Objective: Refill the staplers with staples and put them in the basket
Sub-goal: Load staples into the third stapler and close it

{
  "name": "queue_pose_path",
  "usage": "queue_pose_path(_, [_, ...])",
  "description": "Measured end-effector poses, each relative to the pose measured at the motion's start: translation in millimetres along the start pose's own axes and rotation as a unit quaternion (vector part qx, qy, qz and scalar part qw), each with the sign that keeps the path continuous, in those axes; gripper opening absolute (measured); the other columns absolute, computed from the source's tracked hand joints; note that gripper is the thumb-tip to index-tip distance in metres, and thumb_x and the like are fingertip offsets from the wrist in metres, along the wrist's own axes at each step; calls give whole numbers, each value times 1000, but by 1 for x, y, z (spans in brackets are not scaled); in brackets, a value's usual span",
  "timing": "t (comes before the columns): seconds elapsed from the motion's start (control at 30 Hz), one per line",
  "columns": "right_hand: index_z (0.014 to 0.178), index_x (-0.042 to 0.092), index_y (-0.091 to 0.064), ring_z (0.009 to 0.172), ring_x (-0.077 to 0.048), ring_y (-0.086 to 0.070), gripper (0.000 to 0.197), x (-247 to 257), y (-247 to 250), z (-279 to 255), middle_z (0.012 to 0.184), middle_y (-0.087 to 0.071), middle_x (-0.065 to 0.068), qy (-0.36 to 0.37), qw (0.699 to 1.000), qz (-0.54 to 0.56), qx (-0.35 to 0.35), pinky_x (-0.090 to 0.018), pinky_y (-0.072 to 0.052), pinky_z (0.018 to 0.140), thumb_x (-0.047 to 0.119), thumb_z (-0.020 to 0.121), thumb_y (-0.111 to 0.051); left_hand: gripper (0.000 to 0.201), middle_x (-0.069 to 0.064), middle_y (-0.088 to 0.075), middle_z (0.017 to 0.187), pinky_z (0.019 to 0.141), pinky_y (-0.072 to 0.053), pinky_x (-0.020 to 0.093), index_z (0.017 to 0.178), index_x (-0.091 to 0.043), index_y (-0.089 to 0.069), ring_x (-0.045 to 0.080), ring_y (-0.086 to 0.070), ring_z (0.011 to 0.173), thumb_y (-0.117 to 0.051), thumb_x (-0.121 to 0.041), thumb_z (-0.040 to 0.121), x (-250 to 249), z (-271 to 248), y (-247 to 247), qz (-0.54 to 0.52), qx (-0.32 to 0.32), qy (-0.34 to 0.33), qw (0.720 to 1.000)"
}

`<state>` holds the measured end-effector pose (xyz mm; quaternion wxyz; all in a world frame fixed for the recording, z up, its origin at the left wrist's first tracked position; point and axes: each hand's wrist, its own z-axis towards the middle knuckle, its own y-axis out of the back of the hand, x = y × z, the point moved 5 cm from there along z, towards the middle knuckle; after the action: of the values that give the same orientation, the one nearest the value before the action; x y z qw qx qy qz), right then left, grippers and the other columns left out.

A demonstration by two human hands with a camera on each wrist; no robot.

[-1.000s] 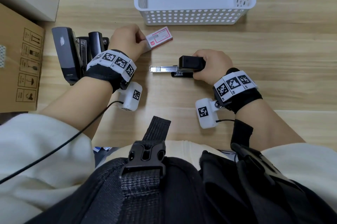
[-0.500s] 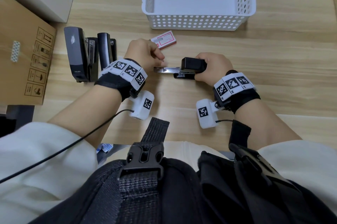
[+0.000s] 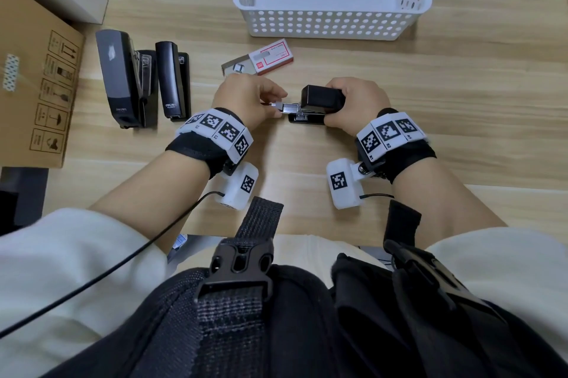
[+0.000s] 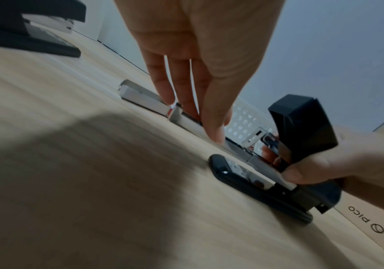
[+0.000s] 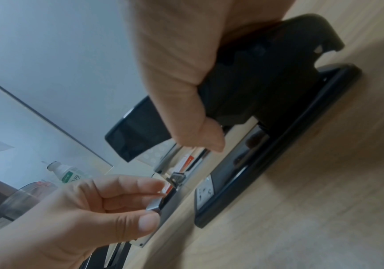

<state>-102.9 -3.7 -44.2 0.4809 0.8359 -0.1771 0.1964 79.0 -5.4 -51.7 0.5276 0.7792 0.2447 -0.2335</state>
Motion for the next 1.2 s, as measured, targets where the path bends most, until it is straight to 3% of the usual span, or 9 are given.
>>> queue_pose_path(0.17, [101,25,-62,80,-19,-53,33,1,1,0,83,-58,6,3,1000,-6,1,-26,-42,69,14,70,-65,28,-1,-71,99,91,-40,16,99,-21,-71,6,-58,91,-75,-19,72,0,1,-1,17,-13,-4,1000])
queue_pose_path(0.4, [102,24,-62,79,-18,-52,33,2,1,-1,82,-57,6,5,1000,-5,-2,-26,-39,68,13,71,-65,20,4,-74,96,95,-46,32,90,-19,-74,17,-65,95,-75,-17,70,3,-1,-4,13,-28,-13,999])
queue_pose_path(0.67, [103,24,-62,79,-17,-51,33,2,1,-1,83,-56,7,5,1000,-6,-5,-25,-36,66,13,71,-65,22,3,-72,102,97,-44,24,91,-13,-74,13,-65,99,-76,-15,69,8,-1,-7,-6,-1,-23,1000])
queue_pose_path(0.87, [103,24,-62,80,-17,-51,34,1,1,-1,84,-56,6,5,1000,-8,-3,-25,-38,68,13,71,-65,22,2,-71,106,102,-42,27,92,-14,-74,11,-63,101,-76,-15,69,15,-2,-7,-37,7,-24,999])
queue_pose_path(1.1, [103,25,-62,80,-17,-51,34,1,0,-1,84,-57,6,2,1000,-8,-8,-25,-36,67,13,71,-65,26,6,-68,112,104,-37,18,94,-9,-72,5,-59,102,-75,-8,69,24,-6,-2,-97,2,-24,995])
queue_pose_path(1.2, [103,25,-62,81,-18,-52,35,0,0,-1,85,-57,6,1,1000,-5,-7,-25,-38,68,13,71,-65,27,7,-67,115,97,-31,1,97,-7,-71,4,-56,104,-74,-6,70,28,-8,0,-95,9,-22,995])
